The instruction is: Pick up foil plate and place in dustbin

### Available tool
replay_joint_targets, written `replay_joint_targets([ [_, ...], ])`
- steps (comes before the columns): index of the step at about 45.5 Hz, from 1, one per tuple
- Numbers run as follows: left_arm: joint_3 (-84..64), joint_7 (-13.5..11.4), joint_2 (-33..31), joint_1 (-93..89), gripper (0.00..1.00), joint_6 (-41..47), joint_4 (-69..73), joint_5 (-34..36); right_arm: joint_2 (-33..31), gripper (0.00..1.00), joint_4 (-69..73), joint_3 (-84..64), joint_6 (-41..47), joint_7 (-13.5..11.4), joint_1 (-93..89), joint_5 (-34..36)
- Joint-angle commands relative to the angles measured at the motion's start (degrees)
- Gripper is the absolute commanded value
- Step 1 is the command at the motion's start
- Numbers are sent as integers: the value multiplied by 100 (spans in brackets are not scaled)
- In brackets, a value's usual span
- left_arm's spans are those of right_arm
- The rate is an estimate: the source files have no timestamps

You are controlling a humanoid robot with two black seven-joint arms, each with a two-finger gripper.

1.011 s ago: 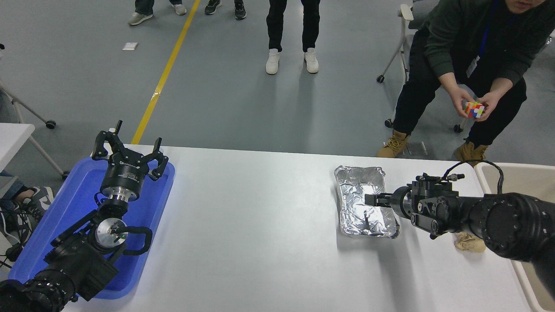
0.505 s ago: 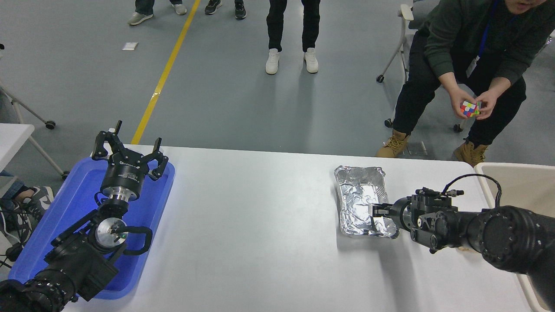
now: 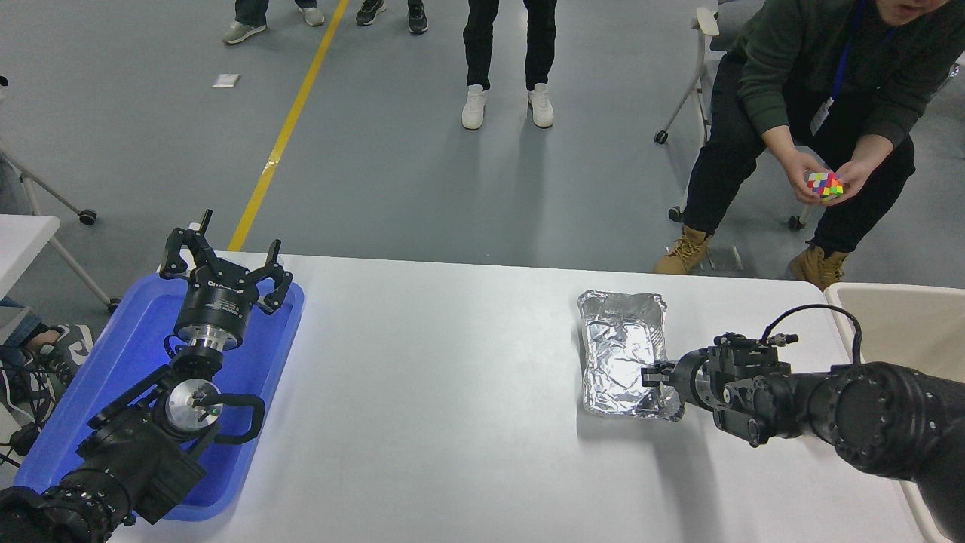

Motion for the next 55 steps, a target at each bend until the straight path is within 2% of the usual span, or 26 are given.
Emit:
replay_joint_targets([
  [1, 0, 0, 0, 0, 100, -8, 0, -9, -57, 0, 108, -8, 42, 100, 282, -45],
  [12, 0, 0, 0, 0, 100, -8, 0, 0, -707, 0, 1451, -52, 217, 91, 1661, -45],
  [23, 0, 0, 0, 0, 100, -8, 0, 0, -1480, 0, 2560, -17, 1711, 82, 3261, -53],
  [34, 0, 0, 0, 0, 100, -8, 0, -9, -2034, 0, 3411, -34, 2677, 82, 4622, -97],
  [55, 0, 0, 0, 0, 100, -8, 0, 0, -2694, 0, 4072, -87, 3698, 64, 6075, -247],
])
